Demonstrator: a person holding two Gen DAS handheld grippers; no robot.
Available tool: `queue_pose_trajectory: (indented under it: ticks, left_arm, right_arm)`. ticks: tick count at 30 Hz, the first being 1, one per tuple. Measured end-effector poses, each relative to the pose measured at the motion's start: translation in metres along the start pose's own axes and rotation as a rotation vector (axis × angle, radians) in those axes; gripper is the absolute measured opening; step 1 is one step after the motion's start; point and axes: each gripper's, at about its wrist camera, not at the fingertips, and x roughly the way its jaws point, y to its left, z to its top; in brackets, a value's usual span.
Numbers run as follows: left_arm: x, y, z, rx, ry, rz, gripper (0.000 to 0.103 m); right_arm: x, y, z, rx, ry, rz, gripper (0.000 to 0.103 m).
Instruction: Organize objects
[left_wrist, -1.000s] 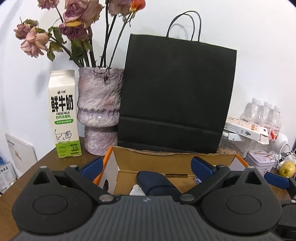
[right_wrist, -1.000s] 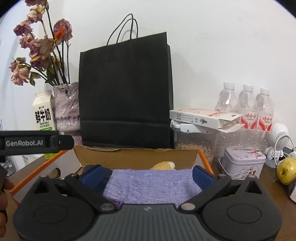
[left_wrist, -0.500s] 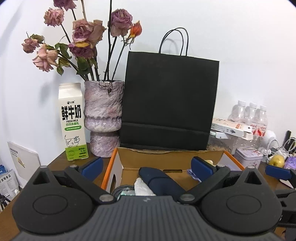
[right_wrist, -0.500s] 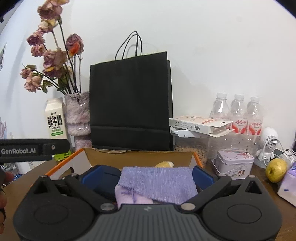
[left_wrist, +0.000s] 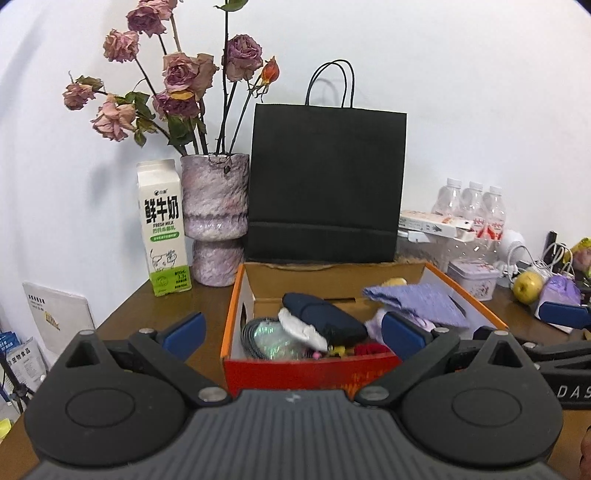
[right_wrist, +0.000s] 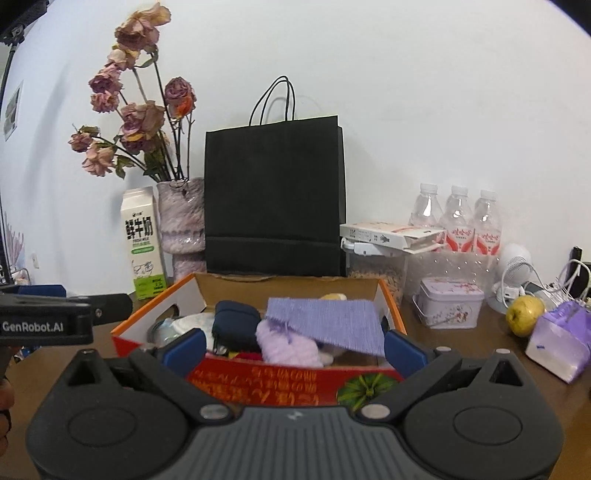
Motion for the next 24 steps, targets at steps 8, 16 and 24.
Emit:
queue_pose_trajectory:
  ticks: [8, 16, 24]
  left_arm:
    - [-0.044, 0.006, -0.019, -0.011, 0.026, -0.009, 0.103]
    - [-0.088, 0.016, -0.050, -0.020, 0.079, -0.011, 0.103]
    - [-0.122, 0.023, -0.073, -0.017, 0.114, 0.003, 0.103]
  right_arm:
    - [-0.046, 0.008, -0.018, 0.011, 0.026, 0.002, 0.103]
    - [-0.094, 0.014, -0.036, 0.018, 0.051, -0.003, 0.103]
    - [-0.132, 0.026, -0.056, 0.022, 0.065, 0.007, 0.103]
